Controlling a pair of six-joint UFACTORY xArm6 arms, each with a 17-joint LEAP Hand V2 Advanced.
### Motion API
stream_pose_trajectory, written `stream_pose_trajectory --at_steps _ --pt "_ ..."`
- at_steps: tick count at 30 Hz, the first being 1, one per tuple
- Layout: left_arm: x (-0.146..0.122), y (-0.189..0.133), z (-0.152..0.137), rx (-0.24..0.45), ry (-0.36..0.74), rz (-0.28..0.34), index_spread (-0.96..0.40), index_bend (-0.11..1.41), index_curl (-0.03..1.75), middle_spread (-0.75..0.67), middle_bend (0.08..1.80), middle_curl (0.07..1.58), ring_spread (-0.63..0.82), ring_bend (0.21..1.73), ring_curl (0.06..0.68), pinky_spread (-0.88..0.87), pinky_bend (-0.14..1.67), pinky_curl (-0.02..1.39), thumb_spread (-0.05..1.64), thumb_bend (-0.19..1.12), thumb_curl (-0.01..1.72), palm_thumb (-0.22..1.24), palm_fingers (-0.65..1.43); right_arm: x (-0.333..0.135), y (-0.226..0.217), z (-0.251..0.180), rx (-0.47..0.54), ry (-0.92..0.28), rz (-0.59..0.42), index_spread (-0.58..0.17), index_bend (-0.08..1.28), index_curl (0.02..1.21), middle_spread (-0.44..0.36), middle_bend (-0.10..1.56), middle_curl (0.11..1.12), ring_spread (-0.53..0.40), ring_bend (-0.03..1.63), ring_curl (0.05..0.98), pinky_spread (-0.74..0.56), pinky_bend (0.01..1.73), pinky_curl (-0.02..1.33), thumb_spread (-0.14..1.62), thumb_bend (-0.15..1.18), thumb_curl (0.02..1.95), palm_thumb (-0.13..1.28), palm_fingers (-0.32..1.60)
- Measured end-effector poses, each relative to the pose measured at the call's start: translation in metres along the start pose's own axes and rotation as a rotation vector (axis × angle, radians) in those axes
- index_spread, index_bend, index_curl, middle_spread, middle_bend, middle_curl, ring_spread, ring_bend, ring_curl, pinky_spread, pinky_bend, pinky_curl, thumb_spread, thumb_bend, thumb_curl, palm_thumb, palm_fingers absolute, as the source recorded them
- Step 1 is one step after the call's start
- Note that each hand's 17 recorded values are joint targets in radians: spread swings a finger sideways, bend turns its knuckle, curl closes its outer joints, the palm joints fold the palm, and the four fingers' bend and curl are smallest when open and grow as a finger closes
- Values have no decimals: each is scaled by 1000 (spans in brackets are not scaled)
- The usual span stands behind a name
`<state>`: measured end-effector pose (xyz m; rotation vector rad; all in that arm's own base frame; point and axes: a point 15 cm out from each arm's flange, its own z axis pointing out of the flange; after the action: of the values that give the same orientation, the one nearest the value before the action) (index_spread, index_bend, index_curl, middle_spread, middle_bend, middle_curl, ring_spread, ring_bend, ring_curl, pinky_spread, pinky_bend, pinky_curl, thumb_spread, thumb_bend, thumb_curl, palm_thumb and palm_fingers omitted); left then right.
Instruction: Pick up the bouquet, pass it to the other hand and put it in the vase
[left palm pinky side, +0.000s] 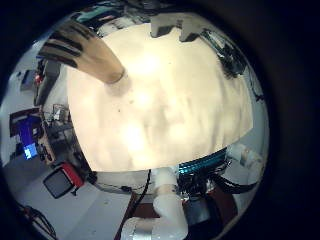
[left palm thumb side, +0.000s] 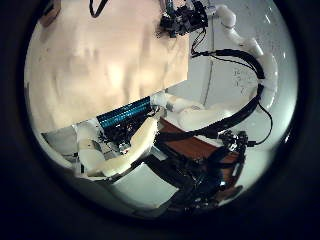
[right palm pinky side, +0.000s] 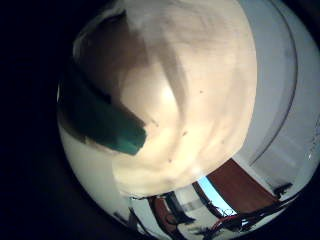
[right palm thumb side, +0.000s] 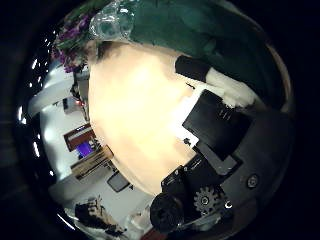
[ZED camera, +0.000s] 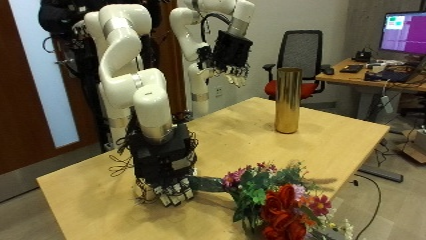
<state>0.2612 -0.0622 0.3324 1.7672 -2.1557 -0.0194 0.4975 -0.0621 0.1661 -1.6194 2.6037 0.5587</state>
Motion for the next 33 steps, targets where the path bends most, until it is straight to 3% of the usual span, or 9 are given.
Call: stream_pose_trajectory --at_steps 5,10,16,24,33 --pt "0 -1 -1 5 -1 1 246 184 360 401 228 329 570 322 227 502 177 241 938 -29 309 439 92 -12 18 -19 -58 -120 -30 -299 968 734 -185 1202 645 -221 1348 482 -375 1276 437 875 17 550 1038 1282" --pt "0 -3 -3 16 -4 -2 246 183 361 401 231 330 574 323 228 502 176 239 938 -29 309 439 93 -15 24 -65 24 -177 -77 -278 1064 826 -166 1297 703 -208 1432 548 -256 1427 552 837 14 644 1155 1148" --pt "-8 -4 -15 39 -6 -23 241 196 370 391 201 325 565 331 232 501 179 238 938 -29 309 439 94 -30 40 -126 143 -258 -160 -269 1081 870 -158 1323 726 -201 1450 575 -216 1430 602 736 -8 720 1206 1111" --pt "-14 -7 -33 80 15 -49 236 191 375 387 221 330 557 320 227 492 171 229 943 -28 309 440 123 -56 85 -182 186 -433 -288 -258 1076 911 -146 1324 746 -194 1457 596 -208 1382 655 548 -14 812 1224 1102" --pt "-12 -14 -64 153 187 -51 204 203 395 339 233 334 523 336 229 471 161 212 955 -30 301 419 186 -100 152 -235 213 -701 -524 -254 1060 942 -142 1319 760 -185 1451 607 -214 1314 722 379 -15 886 1224 1107"
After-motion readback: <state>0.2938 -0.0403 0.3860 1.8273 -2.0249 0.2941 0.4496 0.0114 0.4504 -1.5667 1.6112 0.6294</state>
